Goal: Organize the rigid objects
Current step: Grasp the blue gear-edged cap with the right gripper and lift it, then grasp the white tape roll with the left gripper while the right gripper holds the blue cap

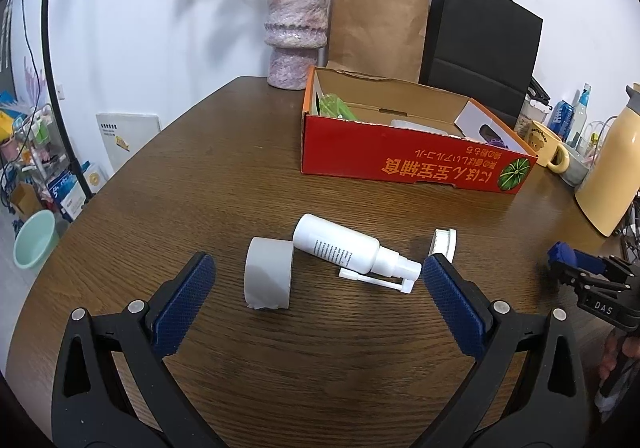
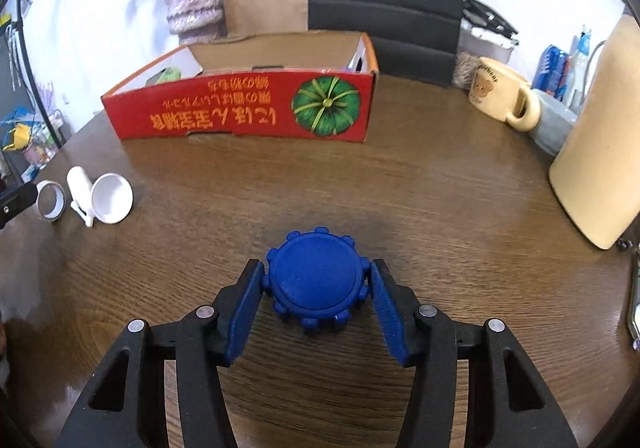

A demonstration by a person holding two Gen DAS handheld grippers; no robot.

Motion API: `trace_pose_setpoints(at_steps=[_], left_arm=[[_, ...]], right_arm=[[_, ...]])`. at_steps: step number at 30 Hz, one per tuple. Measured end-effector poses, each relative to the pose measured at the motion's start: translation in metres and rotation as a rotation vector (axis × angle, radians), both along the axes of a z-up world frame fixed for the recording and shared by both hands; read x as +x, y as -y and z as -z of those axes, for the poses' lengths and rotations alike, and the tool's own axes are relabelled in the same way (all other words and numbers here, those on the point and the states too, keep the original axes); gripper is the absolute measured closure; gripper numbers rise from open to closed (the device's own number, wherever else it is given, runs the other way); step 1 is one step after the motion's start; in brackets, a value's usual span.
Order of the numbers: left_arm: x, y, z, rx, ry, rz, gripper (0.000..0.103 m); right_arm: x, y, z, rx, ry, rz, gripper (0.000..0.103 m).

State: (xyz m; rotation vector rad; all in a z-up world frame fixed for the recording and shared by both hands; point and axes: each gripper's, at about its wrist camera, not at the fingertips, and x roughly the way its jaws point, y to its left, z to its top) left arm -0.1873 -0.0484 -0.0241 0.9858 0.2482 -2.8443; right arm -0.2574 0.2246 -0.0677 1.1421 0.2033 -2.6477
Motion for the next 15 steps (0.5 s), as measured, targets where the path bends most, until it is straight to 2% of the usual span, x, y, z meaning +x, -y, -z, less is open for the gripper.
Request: trace_pose_setpoints(at_steps=[4,15], left_arm=[[0.003,0.002,0.001,0.006,0.013,0.009,0.0],[0.008,0.017,0.011,-0.081,0.091,0.047,0.0]], right_arm=[[0.005,0.001,-0.006,0.011,-0.043,0.006,0.045],[0.009,0.004,-0.01,0.022,-0.075,-0.004,0.045]])
